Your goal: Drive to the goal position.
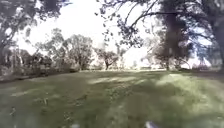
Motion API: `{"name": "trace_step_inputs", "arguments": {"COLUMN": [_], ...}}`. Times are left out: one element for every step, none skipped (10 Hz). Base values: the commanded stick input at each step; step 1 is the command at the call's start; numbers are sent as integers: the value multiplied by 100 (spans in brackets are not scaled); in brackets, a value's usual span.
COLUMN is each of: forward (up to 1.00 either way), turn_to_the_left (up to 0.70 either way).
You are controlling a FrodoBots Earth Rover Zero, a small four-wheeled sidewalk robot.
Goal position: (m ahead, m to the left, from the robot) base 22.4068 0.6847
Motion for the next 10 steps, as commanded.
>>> {"name": "trace_step_inputs", "arguments": {"forward": [70,70,70,70,70,70,70,70,70,70], "turn_to_the_left": [-34,-34,-33,-31,-29,-18,-15,-14,-14,0]}}
